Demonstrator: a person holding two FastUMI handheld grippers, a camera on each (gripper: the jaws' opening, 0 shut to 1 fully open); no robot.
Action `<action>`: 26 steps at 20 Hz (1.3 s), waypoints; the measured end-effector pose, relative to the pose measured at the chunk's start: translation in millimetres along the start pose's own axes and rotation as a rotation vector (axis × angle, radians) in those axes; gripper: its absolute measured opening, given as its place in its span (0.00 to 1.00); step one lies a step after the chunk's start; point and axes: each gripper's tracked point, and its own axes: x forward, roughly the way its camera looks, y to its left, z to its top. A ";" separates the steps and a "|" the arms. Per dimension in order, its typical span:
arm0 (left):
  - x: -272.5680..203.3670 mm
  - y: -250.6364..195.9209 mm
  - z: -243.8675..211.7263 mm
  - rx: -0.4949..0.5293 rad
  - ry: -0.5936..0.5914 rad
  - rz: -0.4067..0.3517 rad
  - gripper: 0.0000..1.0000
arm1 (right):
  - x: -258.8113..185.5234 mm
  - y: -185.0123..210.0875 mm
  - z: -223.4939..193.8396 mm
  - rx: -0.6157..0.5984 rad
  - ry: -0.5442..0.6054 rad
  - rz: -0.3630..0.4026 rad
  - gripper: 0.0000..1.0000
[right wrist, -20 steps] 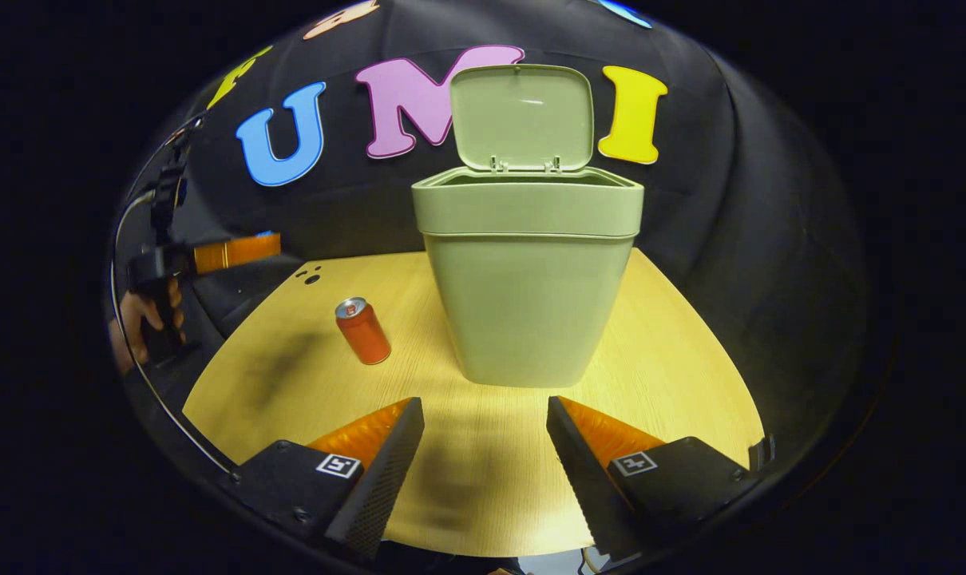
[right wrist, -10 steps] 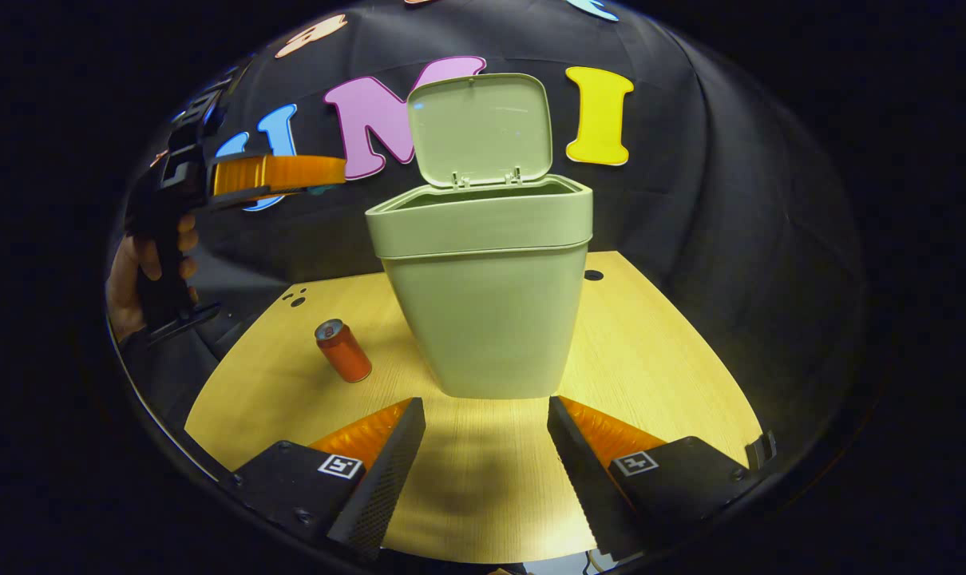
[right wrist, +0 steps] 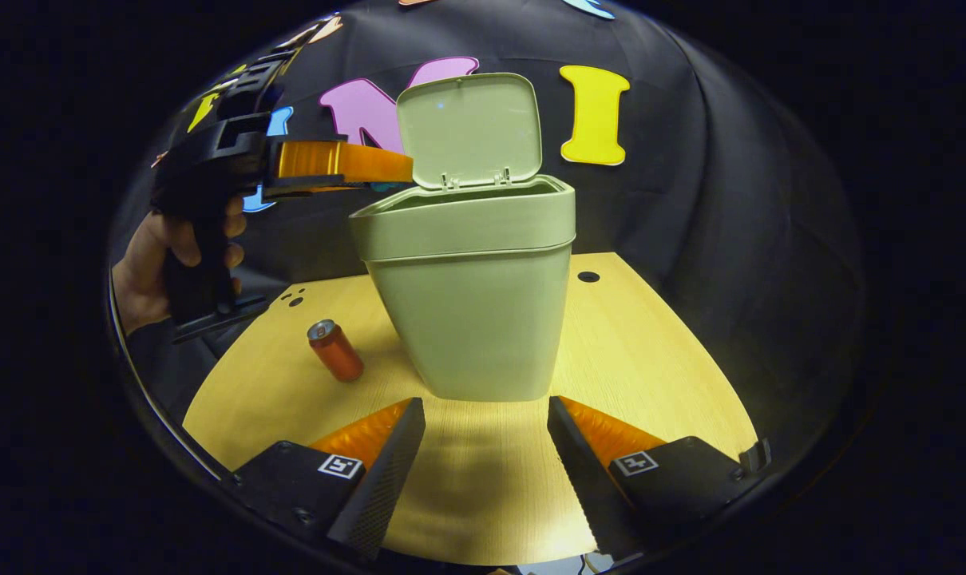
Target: Press the lid of the desktop garbage bin to open it, pick up the crumpled paper on the desktop and throw it into the bin, then pick up the pop can on the desktop and drop it into the bin, and finally close the garbage bin lid.
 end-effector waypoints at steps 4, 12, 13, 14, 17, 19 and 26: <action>5.4 1.3 -8.5 -0.017 0.025 0.018 0.37 | 3.0 1.8 -3.2 -0.015 0.006 0.028 0.98; -3.8 21.8 -5.3 -0.070 -0.011 0.089 0.97 | 2.5 3.0 -2.0 -0.040 -0.002 0.046 0.98; -9.6 29.3 -5.4 -0.076 -0.020 0.113 0.98 | 3.0 4.4 -3.2 -0.038 0.002 0.050 0.98; -16.8 38.9 -5.3 -0.077 -0.029 0.141 0.98 | 4.7 7.2 -5.1 -0.036 0.009 0.056 0.97; -42.4 72.7 -12.7 -0.078 -0.040 0.237 0.98 | 8.2 14.8 -10.8 -0.047 0.026 0.075 0.98; -62.5 96.8 -24.9 -0.104 -0.030 0.295 0.98 | 11.0 21.5 -16.0 -0.060 0.041 0.090 0.98; -158.3 172.7 -87.5 -0.198 0.029 0.532 0.98 | 29.5 61.6 -25.2 -0.101 0.081 0.165 0.98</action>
